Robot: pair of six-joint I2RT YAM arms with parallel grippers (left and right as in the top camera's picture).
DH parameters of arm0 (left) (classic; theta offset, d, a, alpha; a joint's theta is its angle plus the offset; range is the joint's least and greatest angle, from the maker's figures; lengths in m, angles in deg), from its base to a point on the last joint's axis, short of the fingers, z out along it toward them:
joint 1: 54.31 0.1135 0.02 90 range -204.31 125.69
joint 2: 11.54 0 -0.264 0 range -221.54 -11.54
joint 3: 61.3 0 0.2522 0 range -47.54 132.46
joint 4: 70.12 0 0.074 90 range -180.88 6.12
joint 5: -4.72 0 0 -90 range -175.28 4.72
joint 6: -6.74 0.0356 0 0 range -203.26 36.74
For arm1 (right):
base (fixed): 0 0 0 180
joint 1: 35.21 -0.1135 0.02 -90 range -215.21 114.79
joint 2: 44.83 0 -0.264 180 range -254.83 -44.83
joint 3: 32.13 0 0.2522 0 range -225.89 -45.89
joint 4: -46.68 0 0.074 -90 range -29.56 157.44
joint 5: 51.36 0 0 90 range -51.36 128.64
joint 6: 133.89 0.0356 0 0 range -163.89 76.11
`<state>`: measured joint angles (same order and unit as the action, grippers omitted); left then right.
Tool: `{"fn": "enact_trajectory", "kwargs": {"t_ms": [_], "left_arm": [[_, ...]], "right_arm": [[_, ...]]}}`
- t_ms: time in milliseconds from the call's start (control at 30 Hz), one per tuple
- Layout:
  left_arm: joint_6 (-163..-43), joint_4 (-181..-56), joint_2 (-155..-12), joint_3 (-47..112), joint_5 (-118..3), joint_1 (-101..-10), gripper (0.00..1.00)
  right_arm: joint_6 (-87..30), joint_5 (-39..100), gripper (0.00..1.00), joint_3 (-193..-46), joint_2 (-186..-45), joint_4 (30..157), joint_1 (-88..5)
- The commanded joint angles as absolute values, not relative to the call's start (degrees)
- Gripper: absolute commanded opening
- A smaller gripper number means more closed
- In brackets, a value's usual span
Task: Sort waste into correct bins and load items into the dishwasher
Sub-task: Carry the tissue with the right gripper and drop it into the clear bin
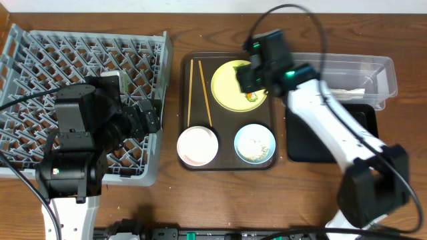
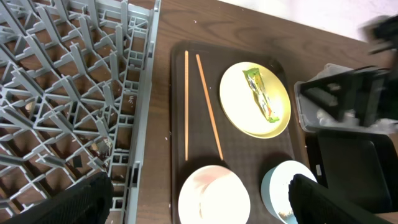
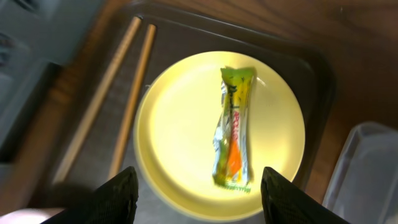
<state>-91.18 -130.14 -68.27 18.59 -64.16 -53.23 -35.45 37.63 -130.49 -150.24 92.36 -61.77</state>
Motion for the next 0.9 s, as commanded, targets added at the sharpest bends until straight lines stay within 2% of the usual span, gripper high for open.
{"fn": "enact_trajectory", "kwargs": {"t_ms": [0,133,233,367,433,700,867], "left_arm": [[-91.7,-130.2,-68.1,19.7,-63.2,-53.1,0.93],[-91.7,-130.2,-68.1,19.7,-63.2,-53.1,0.93],[-91.7,-130.2,-68.1,19.7,-63.2,-53.1,0.93],[-91.7,-130.1,-68.1,19.7,-63.2,-53.1,0.93],[-91.7,-130.2,-68.1,19.7,-63.2,-53.1,0.93],[-91.7,-130.2,-68.1,19.7,-63.2,-53.1,0.93],[-91.7,-130.2,-68.1,19.7,-63.2,-53.1,0.93]], "right_arm": [[-39.4,51.3,0.61,-130.6,-156.7,89.3,-63.1],[-41.2,52.1,0.61,-130.6,-163.7,82.2,-63.3],[-41.2,52.1,0.57,-130.6,-168.1,79.5,-63.0],[-40.7,51.6,0.25,-130.6,-170.6,80.1,-63.0],[-39.2,51.5,0.02,-130.6,-169.6,81.5,-63.0],[-27.7,51.4,0.01,-130.6,-156.6,88.2,-61.2],[-11.4,49.4,0.01,-130.6,-147.1,97.5,-55.3]]}}
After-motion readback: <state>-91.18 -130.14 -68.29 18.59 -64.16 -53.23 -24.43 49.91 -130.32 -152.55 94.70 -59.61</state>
